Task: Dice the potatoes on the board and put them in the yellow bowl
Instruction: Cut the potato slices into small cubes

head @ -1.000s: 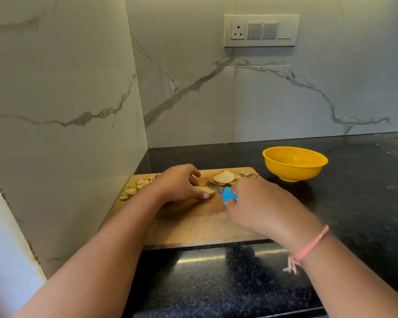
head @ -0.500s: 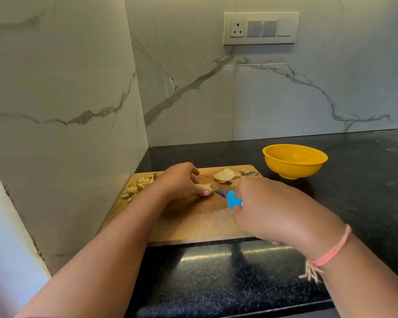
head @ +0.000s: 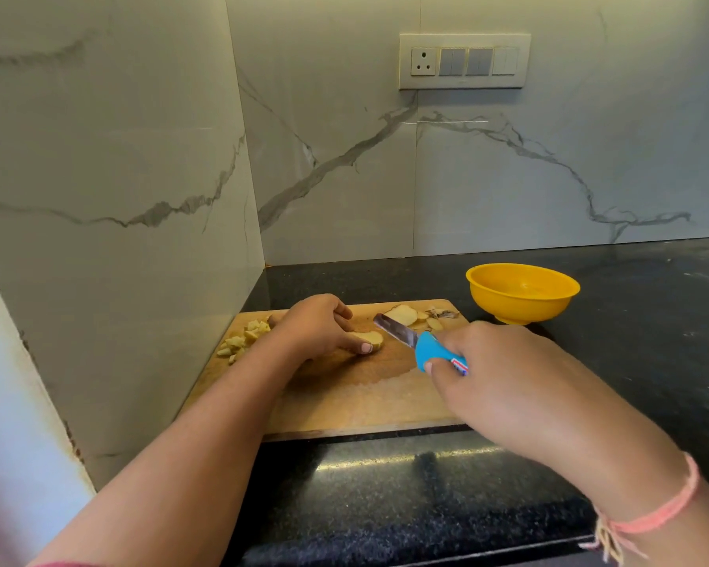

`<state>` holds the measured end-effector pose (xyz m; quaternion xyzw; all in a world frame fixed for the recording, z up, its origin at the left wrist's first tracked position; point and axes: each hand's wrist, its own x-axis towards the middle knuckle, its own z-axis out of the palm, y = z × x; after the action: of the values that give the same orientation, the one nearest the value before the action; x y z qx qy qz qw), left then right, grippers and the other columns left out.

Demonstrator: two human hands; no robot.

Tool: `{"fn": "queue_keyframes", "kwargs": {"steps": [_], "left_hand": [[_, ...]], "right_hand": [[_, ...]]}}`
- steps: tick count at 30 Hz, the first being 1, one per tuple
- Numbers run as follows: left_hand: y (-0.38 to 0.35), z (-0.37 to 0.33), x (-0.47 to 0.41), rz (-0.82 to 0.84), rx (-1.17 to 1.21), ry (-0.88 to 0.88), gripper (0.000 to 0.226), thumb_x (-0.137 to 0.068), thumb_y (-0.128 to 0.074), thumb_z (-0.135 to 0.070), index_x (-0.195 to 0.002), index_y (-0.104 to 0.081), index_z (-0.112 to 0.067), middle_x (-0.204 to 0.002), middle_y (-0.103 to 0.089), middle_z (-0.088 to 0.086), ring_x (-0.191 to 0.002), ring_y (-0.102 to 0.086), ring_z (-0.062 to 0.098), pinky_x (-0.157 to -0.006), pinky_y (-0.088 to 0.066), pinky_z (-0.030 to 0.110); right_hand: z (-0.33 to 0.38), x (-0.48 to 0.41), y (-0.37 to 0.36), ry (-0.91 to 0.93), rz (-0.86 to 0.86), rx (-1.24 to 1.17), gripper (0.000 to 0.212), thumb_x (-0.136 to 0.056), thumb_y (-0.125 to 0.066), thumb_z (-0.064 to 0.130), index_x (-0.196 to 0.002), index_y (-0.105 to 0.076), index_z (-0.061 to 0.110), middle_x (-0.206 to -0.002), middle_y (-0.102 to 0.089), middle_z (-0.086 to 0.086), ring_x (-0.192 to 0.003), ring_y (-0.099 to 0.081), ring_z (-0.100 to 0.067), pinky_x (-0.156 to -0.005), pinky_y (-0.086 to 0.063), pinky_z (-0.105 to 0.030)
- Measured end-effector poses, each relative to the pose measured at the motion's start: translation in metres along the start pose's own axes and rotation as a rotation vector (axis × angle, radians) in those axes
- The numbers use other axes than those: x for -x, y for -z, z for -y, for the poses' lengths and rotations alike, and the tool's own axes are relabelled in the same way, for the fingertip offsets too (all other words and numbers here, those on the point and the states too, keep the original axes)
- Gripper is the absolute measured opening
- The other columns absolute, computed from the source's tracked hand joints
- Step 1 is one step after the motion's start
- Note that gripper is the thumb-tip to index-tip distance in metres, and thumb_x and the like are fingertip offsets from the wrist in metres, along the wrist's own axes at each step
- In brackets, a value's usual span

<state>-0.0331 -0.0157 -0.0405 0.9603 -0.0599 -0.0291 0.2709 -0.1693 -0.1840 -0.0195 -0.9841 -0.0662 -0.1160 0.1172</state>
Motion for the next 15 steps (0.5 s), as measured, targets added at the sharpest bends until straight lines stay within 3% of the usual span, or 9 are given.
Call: {"fn": "queue_keyframes", "kwargs": {"steps": [6,9,15], "left_hand": [[0.003,0.0,-0.001,0.028,0.017,0.019,0.065,-0.076,-0.076,-0.036,-0.132,-0.051,-0.015,-0.129,-0.061,0.0,-0.118,-0.056,0.019,-0.101,-0.047,0.037],[0.003,0.001,-0.001,0.025,0.022,0.023,0.063,-0.076,-0.076,-0.036,-0.131,-0.052,-0.017,-0.129,-0.061,-0.001,-0.119,-0.055,0.019,-0.102,-0.045,0.04],[0.004,0.001,-0.002,0.035,0.06,0.024,0.061,-0.078,-0.075,-0.031,-0.132,-0.052,-0.016,-0.13,-0.061,0.0,-0.117,-0.057,0.019,-0.1,-0.048,0.036]], "right_hand": [[0.011,-0.018,-0.015,-0.01,0.064,0.065,0.039,-0.099,-0.038,0.038,-0.135,-0.045,0.023,-0.104,-0.055,-0.001,-0.08,-0.046,-0.015,-0.049,-0.028,-0.02],[0.014,-0.023,-0.02,-0.018,0.101,0.057,0.039,-0.098,-0.04,0.037,-0.134,-0.044,0.022,-0.11,-0.057,-0.001,-0.084,-0.048,-0.016,-0.056,-0.035,-0.023],[0.024,-0.036,-0.02,0.015,0.137,0.101,0.026,-0.097,-0.044,0.031,-0.12,-0.049,0.019,-0.087,-0.048,0.001,-0.085,-0.053,-0.016,-0.062,-0.042,-0.025]]}}
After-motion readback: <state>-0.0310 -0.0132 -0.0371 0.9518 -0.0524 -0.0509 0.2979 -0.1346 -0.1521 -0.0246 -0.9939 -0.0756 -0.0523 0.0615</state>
